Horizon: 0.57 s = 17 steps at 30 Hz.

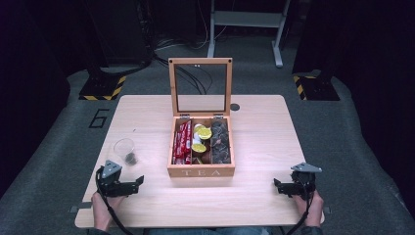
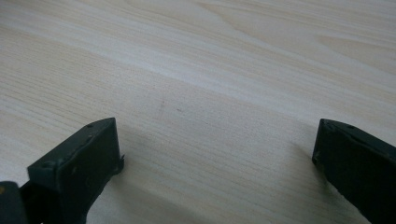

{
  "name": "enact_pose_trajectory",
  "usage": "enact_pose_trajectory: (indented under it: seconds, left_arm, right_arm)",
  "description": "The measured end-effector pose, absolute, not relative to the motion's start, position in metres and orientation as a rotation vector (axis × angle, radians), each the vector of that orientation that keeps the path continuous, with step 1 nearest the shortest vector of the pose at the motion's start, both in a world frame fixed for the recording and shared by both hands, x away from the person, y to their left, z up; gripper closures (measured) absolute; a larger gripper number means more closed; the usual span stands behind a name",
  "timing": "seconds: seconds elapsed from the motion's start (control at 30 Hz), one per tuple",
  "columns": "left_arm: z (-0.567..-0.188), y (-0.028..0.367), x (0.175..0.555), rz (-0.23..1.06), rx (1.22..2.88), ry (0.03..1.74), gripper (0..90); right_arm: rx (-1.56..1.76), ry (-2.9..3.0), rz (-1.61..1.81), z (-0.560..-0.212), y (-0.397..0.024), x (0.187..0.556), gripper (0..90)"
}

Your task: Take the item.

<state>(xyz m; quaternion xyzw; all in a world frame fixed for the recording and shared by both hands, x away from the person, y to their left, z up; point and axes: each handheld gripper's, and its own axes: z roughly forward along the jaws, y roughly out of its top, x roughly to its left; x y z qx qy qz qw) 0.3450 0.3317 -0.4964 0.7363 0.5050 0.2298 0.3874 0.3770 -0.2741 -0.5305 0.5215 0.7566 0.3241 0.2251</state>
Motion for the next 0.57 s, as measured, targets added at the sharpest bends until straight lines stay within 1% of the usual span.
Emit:
enact_pose_trajectory:
  seconds: [0.1,0.23,0.4,0.57]
  left_arm:
    - [-0.508,0.326,0.344,0.611,1.892,1.280,1.0]
    - [-0.522,0.324,0.346,0.596,1.899,1.299,0.7]
    - [-0.528,0.323,0.348,0.571,1.906,1.304,0.2]
    - [-0.529,0.322,0.349,0.575,1.921,1.298,0.1]
  right_arm:
    - [1.438,2.087,0.894,-0.530,-0.274,0.377,0.1]
    - [1.435,2.090,0.892,-0.530,-0.274,0.377,0.1]
    - [1.434,2.094,0.895,-0.530,-0.275,0.377,0.1]
    - [1.437,2.089,0.894,-0.530,-0.274,0.377,0.1]
